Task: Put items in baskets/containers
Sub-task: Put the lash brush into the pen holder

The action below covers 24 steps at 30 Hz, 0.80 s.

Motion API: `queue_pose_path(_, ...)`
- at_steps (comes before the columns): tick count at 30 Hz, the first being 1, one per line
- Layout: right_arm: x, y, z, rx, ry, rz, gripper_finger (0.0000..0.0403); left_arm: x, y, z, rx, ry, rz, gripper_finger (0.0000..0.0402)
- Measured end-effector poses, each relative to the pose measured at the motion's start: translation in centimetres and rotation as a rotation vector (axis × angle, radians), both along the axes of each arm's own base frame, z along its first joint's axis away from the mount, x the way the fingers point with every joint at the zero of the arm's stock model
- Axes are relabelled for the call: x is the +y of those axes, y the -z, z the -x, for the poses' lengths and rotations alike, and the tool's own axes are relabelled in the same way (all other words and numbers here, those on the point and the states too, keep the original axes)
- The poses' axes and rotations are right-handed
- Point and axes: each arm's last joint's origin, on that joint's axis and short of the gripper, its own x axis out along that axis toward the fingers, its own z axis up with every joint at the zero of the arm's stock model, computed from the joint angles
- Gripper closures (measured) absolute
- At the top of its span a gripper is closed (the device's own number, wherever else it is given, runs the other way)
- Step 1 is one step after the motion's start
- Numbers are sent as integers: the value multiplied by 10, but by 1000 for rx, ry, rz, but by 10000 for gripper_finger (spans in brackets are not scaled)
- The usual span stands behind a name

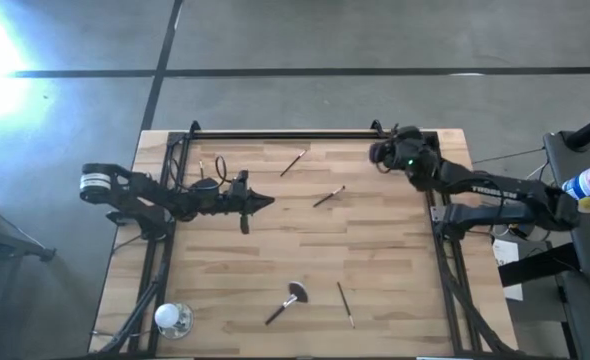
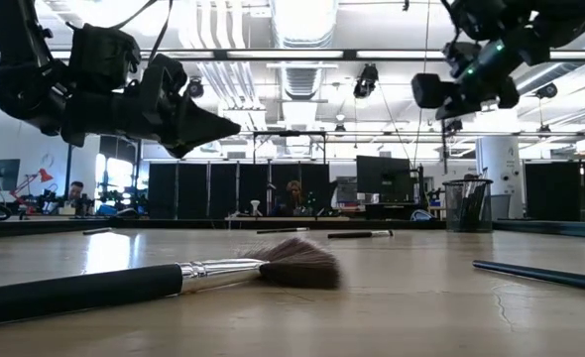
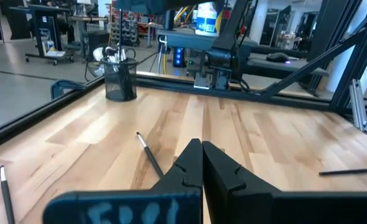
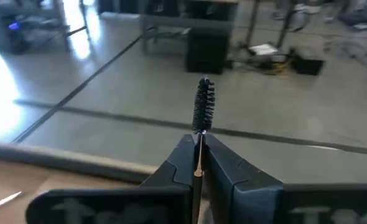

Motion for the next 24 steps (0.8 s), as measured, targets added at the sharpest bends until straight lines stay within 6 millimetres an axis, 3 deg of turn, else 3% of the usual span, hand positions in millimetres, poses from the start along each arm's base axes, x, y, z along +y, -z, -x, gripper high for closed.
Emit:
queue_pose_path(4,-15,-4,15,3,94,13,390,0,0,0,1,0,-5,401)
queue_pose_path(8,-29,6,21,-21,118,-40,390,0,1,0,6,0,-5,401)
queue_pose_path(18,-50,41,20,-102,147,-219,390,0,2,0,24,0,-1,401)
queue_pose_path(24,-53,48,16,-116,159,-254,390,0,3,0,32,0,2,401)
